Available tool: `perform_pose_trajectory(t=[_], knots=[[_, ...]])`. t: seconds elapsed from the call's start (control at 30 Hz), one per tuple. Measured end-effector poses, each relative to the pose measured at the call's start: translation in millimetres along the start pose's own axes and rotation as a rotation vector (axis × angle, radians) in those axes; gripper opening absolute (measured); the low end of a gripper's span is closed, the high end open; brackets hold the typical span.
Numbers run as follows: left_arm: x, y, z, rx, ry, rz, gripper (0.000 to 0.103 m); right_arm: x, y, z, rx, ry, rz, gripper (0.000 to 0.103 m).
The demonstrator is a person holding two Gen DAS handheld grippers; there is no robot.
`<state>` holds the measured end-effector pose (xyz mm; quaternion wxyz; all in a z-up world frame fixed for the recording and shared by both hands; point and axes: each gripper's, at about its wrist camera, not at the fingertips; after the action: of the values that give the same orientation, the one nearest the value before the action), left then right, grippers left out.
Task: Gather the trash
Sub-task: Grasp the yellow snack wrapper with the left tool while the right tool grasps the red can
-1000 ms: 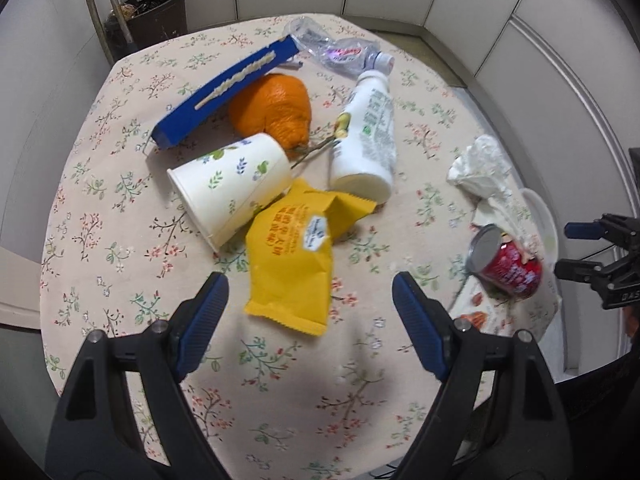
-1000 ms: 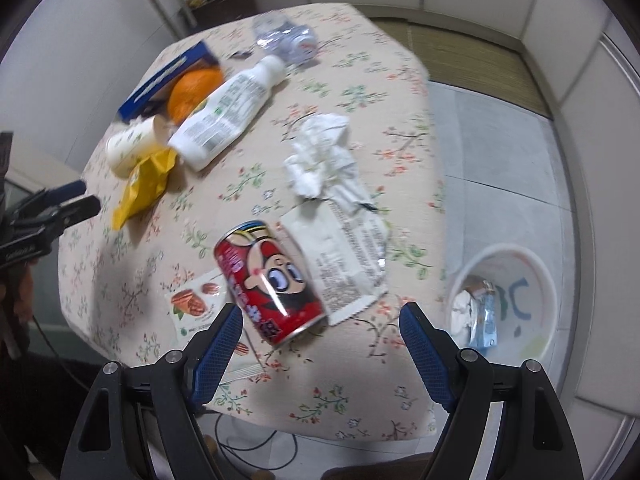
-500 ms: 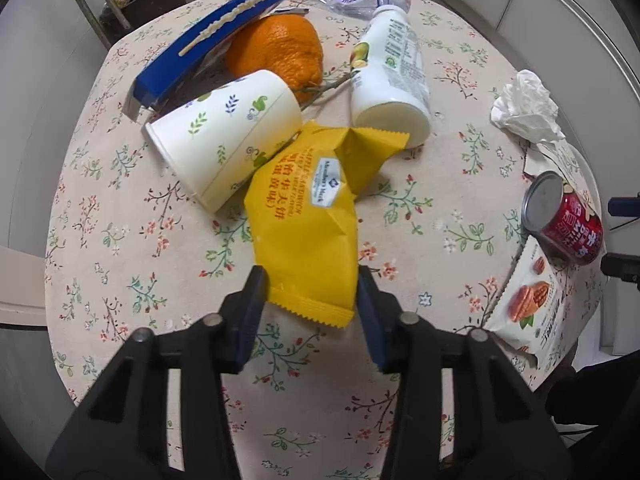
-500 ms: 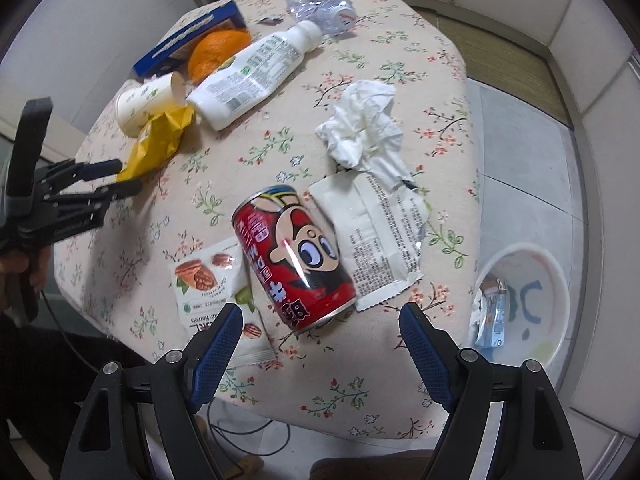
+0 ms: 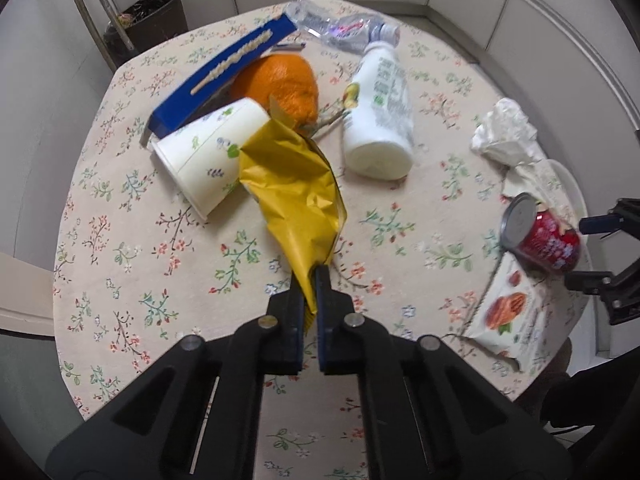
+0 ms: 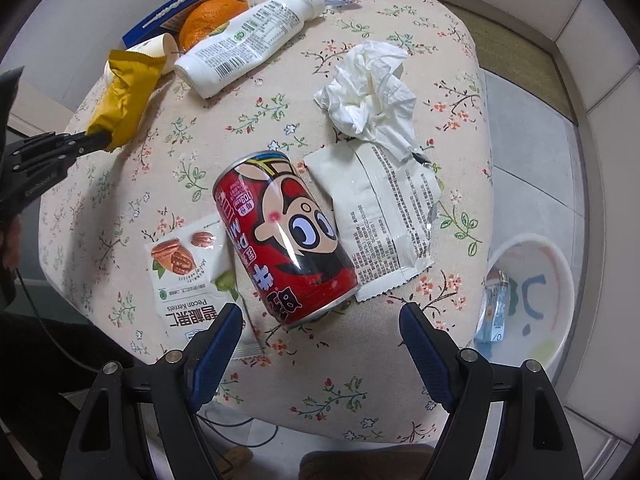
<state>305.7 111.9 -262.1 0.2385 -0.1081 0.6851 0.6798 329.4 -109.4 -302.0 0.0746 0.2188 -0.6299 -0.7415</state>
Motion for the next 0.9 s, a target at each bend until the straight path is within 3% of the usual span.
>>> perform_pose_trajectory(t=[0.3, 0.6, 0.67, 0.9], knots=[[1.1, 19.1, -23.3, 0.083, -0.028, -0.027, 0.005, -3.1, -13.0, -3.3, -0.027, 0.016, -0.034, 0.081], [4.7, 19.5, -27.7, 0.086, -0.039, -0.024, 0.005, -1.4, -21.5, -0.7, -0.063, 0.046, -0.088, 0.070], [4.8, 19.5, -30.1, 0.083, -0.046, -0.024, 0.005, -2.7, -21.4, 0.4, -0.089, 0.047, -0.098, 0.062], [1.4, 29.5, -43.4, 0.078, -0.083, -0.053, 0.005, -14.8, -2.1, 6.1, -0.105, 0.061, -0.152, 0.061]])
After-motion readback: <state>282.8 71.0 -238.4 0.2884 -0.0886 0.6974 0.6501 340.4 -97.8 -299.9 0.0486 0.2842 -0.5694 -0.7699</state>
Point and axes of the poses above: each gripper's, at about its wrist camera, not at the fingertips, and y roughly against the way its jaws point, z to its left, x to its underside, and after that the axes turned 6 degrees about -z, right-handed
